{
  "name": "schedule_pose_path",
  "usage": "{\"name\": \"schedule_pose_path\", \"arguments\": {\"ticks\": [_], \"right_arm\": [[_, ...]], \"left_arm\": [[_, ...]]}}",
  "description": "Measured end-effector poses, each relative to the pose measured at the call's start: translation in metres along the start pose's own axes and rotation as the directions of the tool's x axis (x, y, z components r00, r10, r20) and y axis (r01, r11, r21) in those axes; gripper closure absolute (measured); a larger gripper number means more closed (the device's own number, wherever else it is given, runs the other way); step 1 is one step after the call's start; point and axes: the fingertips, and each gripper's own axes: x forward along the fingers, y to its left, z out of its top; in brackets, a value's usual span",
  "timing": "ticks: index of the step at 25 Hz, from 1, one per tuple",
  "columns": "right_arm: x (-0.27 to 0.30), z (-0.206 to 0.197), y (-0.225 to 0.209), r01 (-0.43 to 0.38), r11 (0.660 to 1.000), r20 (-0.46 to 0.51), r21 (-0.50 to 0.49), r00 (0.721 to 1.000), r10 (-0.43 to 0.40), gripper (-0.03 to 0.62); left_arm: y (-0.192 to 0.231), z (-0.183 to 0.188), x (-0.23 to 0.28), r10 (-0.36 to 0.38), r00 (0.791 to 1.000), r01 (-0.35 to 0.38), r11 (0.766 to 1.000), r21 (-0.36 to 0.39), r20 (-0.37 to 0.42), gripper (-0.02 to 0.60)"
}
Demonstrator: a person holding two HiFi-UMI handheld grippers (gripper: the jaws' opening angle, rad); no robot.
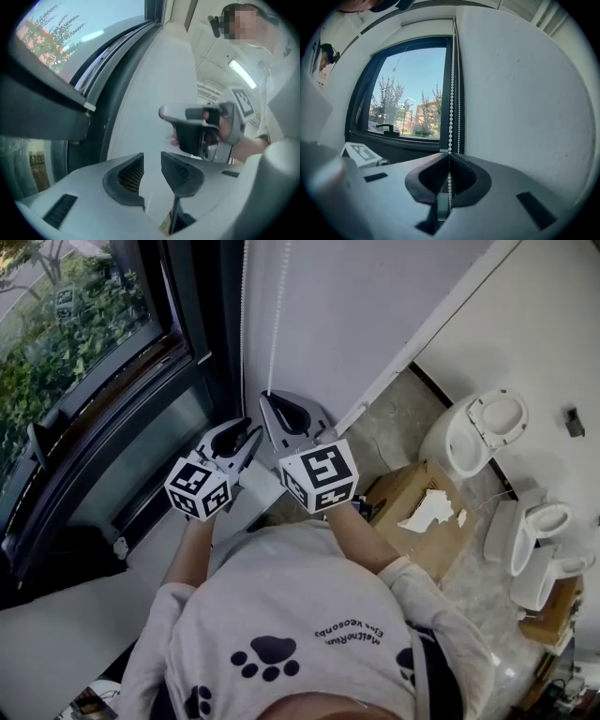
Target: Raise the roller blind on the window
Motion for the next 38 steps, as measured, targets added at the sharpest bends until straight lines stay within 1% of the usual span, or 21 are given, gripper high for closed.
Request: {"name": "schedule_pose_path", "arguments": {"ticks": [3, 6, 9, 11, 14, 16, 18, 21, 23, 24, 25, 27, 30, 33, 36, 38], "right_arm": [[0.000, 0.000, 0.000, -0.001, 1.000, 0.002, 0.003, 1.000, 0.001, 0.585], [0.001, -0.001, 0.001, -0.003, 1.000, 0.003, 0.003, 1.000, 0.003, 0.585], [0.001, 0.000, 0.002, -0.008, 1.000, 0.003, -0.002, 1.000, 0.008, 0.583], [0.001, 0.000, 0.003, -0.010, 1.000, 0.002, -0.004, 1.000, 0.010, 0.583], [0.002, 0.000, 0.005, -0.014, 1.000, 0.003, -0.004, 1.000, 0.014, 0.583], [0.002, 0.000, 0.006, -0.016, 1.000, 0.003, -0.005, 1.000, 0.016, 0.583], [0.003, 0.000, 0.007, -0.018, 1.000, 0.004, -0.007, 1.000, 0.018, 0.583], [0.003, 0.000, 0.010, -0.021, 1.000, 0.006, -0.011, 1.000, 0.021, 0.583], [0.003, 0.000, 0.011, -0.023, 1.000, 0.006, -0.013, 1.000, 0.023, 0.583], [0.004, 0.000, 0.012, -0.023, 1.000, 0.007, -0.012, 1.000, 0.024, 0.583], [0.004, 0.000, 0.012, -0.023, 1.000, 0.008, -0.010, 1.000, 0.023, 0.583], [0.003, 0.000, 0.012, -0.024, 1.000, 0.011, -0.002, 1.000, 0.024, 0.583], [0.001, 0.001, 0.011, -0.022, 1.000, 0.027, 0.008, 0.999, 0.022, 0.585], [0.001, -0.003, 0.012, -0.014, 1.000, 0.024, -0.006, 1.000, 0.014, 0.585], [0.004, -0.017, 0.013, -0.013, 1.000, -0.003, 0.005, 1.000, 0.013, 0.583], [0.005, -0.027, 0.012, -0.005, 1.000, -0.020, 0.003, 1.000, 0.005, 0.585]], "left_arm": [[0.007, 0.044, -0.011, 0.026, 1.000, -0.025, 0.999, 0.030, -0.009, 0.460], [0.005, 0.094, -0.020, 0.020, 0.999, -0.024, 0.997, 0.070, 0.044, 0.462], [-0.011, 0.142, -0.023, -0.020, 0.995, 0.006, 0.991, 0.136, 0.102, 0.465], [-0.024, 0.168, -0.021, -0.058, 0.990, 0.034, 0.982, 0.188, 0.126, 0.485], [-0.039, 0.197, -0.015, -0.097, 0.984, 0.059, 0.970, 0.237, 0.151, 0.485], [-0.044, 0.211, -0.009, -0.116, 0.982, 0.074, 0.963, 0.259, 0.148, 0.486], [-0.049, 0.220, -0.003, -0.133, 0.982, 0.093, 0.958, 0.272, 0.132, 0.495], [-0.058, 0.228, 0.005, -0.164, 0.979, 0.126, 0.955, 0.268, 0.123, 0.495], [-0.061, 0.229, 0.009, -0.170, 0.979, 0.135, 0.953, 0.270, 0.113, 0.500], [-0.061, 0.228, 0.010, -0.168, 0.980, 0.133, 0.952, 0.275, 0.106, 0.540], [-0.062, 0.228, 0.012, -0.165, 0.981, 0.131, 0.951, 0.279, 0.099, 0.563], [-0.062, 0.227, 0.012, -0.158, 0.983, 0.125, 0.950, 0.286, 0.096, 0.568], [-0.061, 0.228, 0.010, -0.140, 0.983, 0.097, 0.947, 0.307, 0.121, 0.569], [-0.060, 0.224, 0.008, -0.139, 0.981, 0.094, 0.952, 0.290, 0.138, 0.571], [-0.054, 0.212, 0.009, -0.108, 0.986, 0.068, 0.955, 0.288, 0.125, 0.571], [-0.049, 0.202, 0.009, -0.095, 0.988, 0.059, 0.961, 0.270, 0.120, 0.571]]}}
